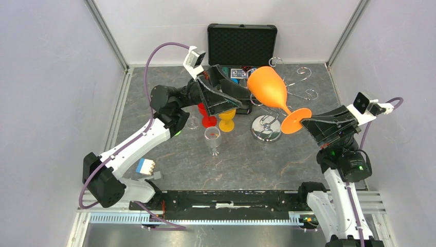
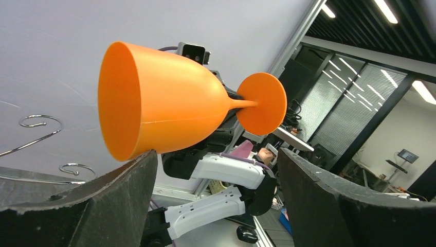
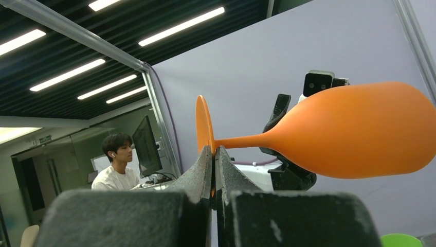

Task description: Take the wine glass off the wine glass rack

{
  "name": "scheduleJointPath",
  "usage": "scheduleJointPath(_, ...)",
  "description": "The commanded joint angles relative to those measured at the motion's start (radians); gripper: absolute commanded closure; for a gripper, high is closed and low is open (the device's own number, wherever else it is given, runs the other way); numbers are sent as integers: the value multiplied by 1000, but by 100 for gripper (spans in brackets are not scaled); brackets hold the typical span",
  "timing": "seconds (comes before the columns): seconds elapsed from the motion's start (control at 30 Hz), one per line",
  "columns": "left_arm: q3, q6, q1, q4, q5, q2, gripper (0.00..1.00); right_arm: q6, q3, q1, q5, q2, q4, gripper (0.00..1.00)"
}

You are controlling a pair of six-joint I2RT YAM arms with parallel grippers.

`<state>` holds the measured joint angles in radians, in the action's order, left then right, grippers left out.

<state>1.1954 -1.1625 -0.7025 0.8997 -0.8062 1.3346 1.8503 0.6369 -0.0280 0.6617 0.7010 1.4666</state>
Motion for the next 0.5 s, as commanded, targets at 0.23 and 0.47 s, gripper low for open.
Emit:
scheduleJointPath(0.23, 58, 27, -12, -27, -21, 5, 16, 45, -40, 4, 2, -7, 185, 100)
scheduleJointPath(0.47, 59, 343, -12, -427, 119, -84, 12, 12, -36, 4, 7, -22, 153, 100)
